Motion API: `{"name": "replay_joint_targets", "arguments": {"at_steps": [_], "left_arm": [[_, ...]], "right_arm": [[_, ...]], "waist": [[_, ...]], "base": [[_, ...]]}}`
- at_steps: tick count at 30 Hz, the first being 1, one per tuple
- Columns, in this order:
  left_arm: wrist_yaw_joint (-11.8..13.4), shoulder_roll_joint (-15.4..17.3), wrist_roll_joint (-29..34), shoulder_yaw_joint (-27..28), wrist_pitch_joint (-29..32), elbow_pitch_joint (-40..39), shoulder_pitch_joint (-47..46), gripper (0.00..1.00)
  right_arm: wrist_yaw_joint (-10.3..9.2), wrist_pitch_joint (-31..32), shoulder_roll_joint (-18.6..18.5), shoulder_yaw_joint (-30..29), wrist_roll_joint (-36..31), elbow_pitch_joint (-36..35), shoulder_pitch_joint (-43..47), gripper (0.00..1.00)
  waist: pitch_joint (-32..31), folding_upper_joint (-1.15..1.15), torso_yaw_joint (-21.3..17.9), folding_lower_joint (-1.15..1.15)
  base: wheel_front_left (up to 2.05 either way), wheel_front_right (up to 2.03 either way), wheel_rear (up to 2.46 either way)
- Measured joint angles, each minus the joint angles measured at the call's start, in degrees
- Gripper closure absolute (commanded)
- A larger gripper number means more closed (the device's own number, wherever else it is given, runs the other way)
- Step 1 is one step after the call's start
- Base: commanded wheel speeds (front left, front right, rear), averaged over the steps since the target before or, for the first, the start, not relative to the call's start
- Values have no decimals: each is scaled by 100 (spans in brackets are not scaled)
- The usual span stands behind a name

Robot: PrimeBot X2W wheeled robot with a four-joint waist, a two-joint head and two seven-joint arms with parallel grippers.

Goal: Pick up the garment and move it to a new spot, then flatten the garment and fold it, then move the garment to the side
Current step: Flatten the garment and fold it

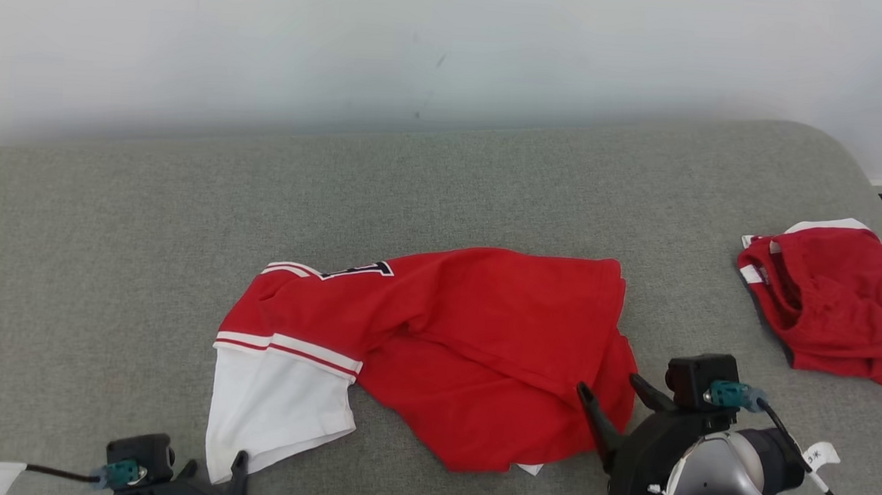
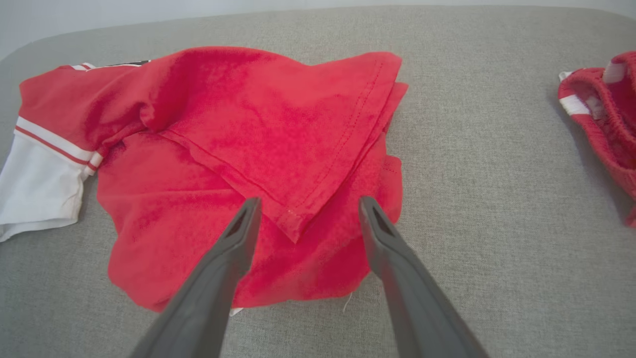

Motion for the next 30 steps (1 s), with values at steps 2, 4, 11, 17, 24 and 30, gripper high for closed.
{"name": "replay_joint_targets", "arguments": {"at_steps": [2, 4, 11, 17, 24, 30], "left_arm": [[-1, 14, 25, -25, 2, 23, -74, 100], [-1, 13, 33, -51, 2, 43, -88, 100], [-2, -24, 36, -123, -2, 46, -110, 100], [0, -46, 33, -154, -3, 34, -111, 100], [7, -67, 33, -189, -55, 20, -127, 100], [5, -76, 19, -200, -102, 43, -163, 100]], "right_arm": [[0, 100, 0, -16, -31, 46, -80, 0], [0, 202, 0, -27, -38, 104, -124, 0], [0, 597, -2, -90, -216, 312, -317, 0], [0, 746, 0, -4, -238, 436, -406, 0], [0, 770, 0, 108, -118, 602, -448, 9], [0, 695, 0, 135, -26, 669, -536, 50]], "waist": [[23, 0, 6, 0], [45, 0, 16, 0], [87, 0, 78, 0], [112, 0, 133, 0], [155, 0, 196, 0], [184, 0, 223, 0]], "base": [[0, 0, 0], [0, 0, 0], [0, 0, 0], [0, 0, 0], [0, 0, 0], [0, 0, 0]]}}
